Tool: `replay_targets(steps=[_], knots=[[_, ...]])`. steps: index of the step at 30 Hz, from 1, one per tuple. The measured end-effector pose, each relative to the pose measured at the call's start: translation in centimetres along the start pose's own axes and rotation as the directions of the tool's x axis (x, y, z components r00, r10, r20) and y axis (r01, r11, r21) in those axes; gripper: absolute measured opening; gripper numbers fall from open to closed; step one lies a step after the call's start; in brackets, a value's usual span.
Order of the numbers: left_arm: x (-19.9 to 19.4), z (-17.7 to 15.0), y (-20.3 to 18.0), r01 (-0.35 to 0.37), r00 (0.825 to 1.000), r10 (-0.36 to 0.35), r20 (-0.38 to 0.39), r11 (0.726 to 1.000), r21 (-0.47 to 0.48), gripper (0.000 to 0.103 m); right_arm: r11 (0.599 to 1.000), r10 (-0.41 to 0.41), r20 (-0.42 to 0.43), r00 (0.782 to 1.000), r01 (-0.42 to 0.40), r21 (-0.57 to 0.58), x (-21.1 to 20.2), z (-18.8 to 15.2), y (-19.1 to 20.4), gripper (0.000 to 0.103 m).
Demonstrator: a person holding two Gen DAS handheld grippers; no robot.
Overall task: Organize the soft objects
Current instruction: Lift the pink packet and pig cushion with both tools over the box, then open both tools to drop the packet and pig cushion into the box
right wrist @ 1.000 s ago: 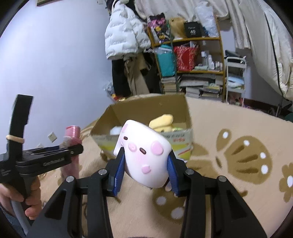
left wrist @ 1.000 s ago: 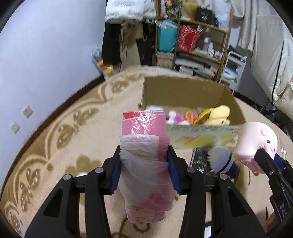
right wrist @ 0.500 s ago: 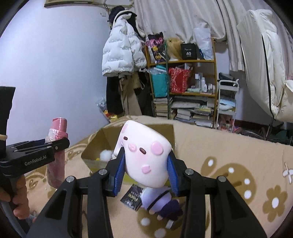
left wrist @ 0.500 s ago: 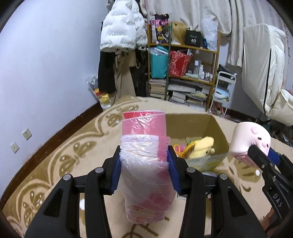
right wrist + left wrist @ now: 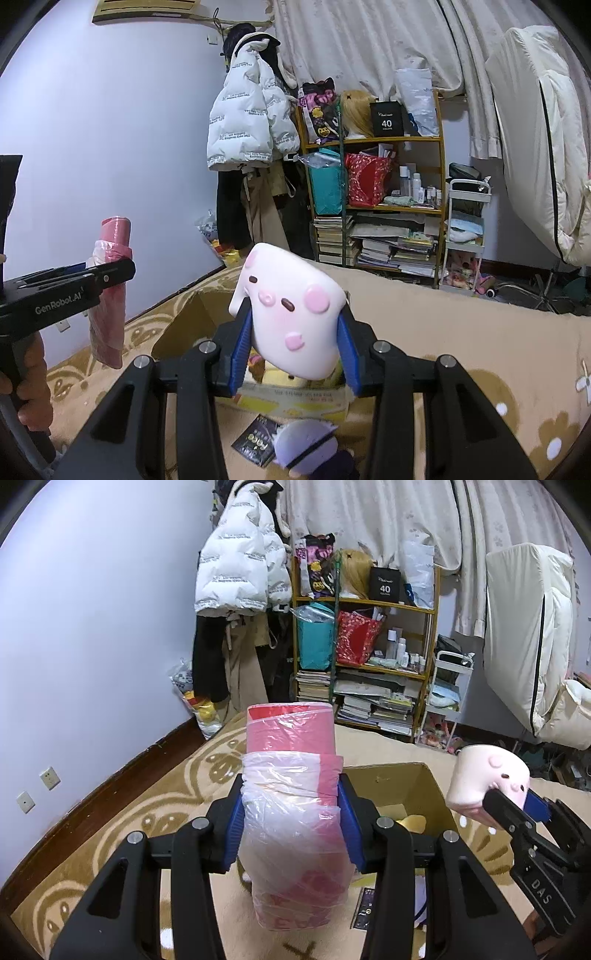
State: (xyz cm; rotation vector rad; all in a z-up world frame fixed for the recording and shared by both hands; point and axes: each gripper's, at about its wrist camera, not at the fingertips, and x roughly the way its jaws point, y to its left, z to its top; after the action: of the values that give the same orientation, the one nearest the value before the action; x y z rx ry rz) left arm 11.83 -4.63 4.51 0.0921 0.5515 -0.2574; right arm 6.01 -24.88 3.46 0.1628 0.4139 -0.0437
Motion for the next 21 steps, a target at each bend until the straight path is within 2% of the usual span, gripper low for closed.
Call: replay_targets(steps=[6, 15, 21], knots=[[2.0, 0.4, -0.1, 0.004, 1.000, -0.003, -0.013, 1.000, 0.006, 0.044, 1.000, 0.022, 0.000, 1.000, -0.022, -0.001, 2.1, 0.9, -0.5, 0.044], [5.1, 0.0, 0.0, 0.026, 0.999, -0.027, -0.046, 1.000, -0.017, 0.045, 0.998, 0.060, -0.055, 0.997, -0.058, 0.039, 5.2, 0.3, -1.8, 0.044], [7.1, -1.0, -0.1, 0.027, 0.995, -0.029, -0.099, 0.999, -0.021, 0.045, 0.996, 0.086, -0.103, 0.991, -0.083, 0.038, 7.4, -0.7, -1.7, 0.045]])
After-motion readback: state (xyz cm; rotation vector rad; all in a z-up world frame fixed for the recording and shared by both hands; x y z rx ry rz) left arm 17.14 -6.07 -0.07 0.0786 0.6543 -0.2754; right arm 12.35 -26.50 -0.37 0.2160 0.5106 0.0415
